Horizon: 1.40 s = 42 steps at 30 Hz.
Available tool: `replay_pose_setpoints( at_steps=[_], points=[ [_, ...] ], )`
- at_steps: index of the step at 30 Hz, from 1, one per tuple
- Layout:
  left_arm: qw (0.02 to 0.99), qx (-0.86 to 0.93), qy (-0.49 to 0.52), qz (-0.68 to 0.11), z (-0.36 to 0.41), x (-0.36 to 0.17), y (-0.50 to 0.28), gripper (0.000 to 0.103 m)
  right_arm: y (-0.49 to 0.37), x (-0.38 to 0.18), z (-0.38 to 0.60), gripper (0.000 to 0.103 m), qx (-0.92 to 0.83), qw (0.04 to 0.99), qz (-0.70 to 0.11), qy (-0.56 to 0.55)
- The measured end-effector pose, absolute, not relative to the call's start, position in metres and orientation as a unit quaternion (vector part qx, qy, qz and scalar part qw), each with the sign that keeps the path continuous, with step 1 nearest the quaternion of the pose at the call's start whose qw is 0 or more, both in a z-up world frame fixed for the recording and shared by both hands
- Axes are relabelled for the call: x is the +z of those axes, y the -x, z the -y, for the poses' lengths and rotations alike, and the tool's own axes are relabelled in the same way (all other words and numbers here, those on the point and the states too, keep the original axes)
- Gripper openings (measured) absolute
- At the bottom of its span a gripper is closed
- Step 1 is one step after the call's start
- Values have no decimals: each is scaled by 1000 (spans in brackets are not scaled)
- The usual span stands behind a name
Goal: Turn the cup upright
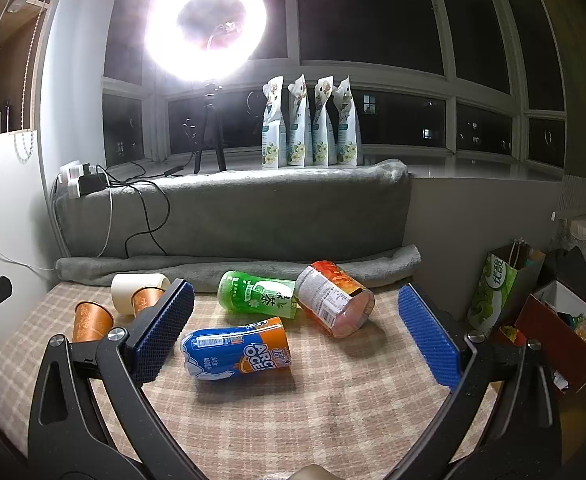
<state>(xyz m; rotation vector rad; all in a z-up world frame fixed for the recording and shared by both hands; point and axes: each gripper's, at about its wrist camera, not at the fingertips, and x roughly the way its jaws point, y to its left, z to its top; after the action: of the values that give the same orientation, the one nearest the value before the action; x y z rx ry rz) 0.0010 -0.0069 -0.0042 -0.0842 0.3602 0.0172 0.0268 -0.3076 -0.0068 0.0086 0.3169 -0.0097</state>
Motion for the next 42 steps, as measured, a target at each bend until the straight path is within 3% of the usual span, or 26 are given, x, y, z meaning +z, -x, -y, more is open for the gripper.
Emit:
replay_pose_setpoints(
  at_steps=[42],
  points=[
    [984,17,34,-176,8,4,4,84,-26,-5,303,103,2,987,-159,-5]
  ],
)
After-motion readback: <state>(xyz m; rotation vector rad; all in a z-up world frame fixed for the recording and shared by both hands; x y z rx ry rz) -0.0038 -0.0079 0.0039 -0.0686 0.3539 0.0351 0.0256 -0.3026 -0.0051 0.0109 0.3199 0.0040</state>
